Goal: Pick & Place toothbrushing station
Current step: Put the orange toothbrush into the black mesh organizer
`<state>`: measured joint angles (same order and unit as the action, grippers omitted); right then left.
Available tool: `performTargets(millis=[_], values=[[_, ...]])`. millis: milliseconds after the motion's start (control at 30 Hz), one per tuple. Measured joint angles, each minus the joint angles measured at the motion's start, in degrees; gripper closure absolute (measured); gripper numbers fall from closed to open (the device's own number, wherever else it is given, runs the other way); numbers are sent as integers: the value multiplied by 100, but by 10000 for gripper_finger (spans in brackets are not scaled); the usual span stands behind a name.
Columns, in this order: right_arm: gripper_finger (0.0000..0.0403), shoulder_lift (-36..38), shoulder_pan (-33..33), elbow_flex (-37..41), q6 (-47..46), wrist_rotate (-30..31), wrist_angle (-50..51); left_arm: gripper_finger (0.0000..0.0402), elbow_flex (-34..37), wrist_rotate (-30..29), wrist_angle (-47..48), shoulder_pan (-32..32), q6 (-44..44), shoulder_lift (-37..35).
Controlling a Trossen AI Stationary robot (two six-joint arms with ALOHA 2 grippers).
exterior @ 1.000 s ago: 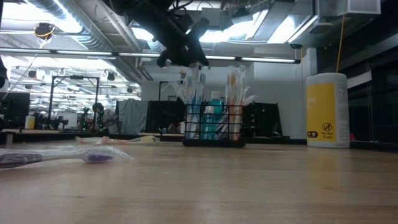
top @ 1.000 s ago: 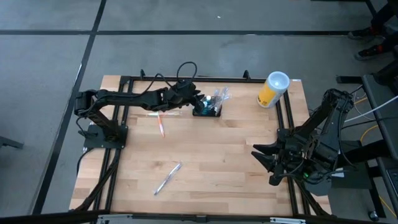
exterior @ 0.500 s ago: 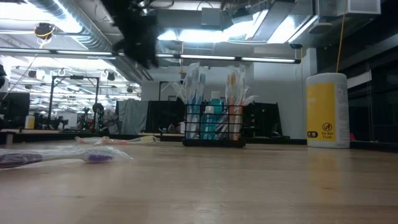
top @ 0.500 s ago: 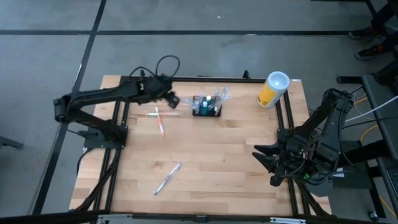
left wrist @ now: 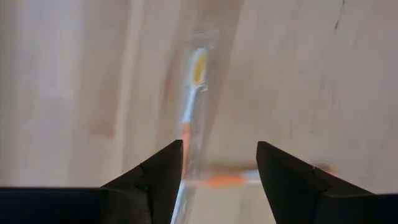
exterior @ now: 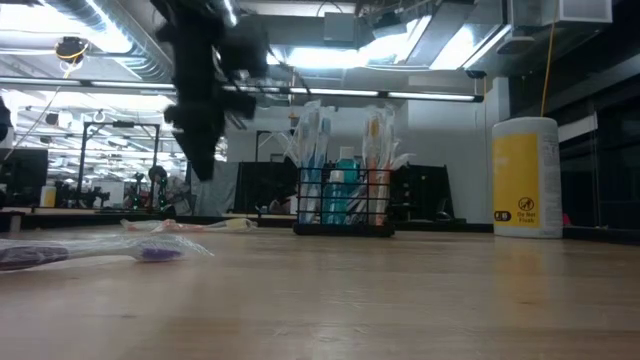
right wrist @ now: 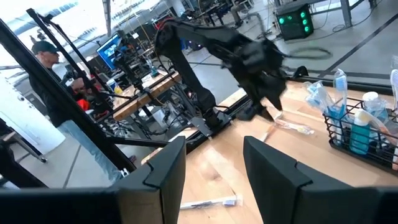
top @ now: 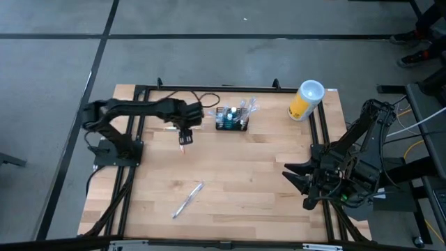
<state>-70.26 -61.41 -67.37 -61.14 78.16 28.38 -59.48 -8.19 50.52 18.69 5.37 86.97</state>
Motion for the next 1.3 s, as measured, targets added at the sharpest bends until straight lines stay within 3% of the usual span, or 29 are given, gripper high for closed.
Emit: performTargets(millis=[200,433,900,1300], values=[[239,0,0,0,-270,-16,0,194,-297,154,-439,168,867,1009],[239,0,0,0,-449,22,0,194,-640,585,-832,494,1138,1515],[239,0,0,0,-494,200,0,238,-656,945,-872,670,1106,1546],[239,0,-48,0,-494,182,-2,235,-656,918,-776,515,660,1354]])
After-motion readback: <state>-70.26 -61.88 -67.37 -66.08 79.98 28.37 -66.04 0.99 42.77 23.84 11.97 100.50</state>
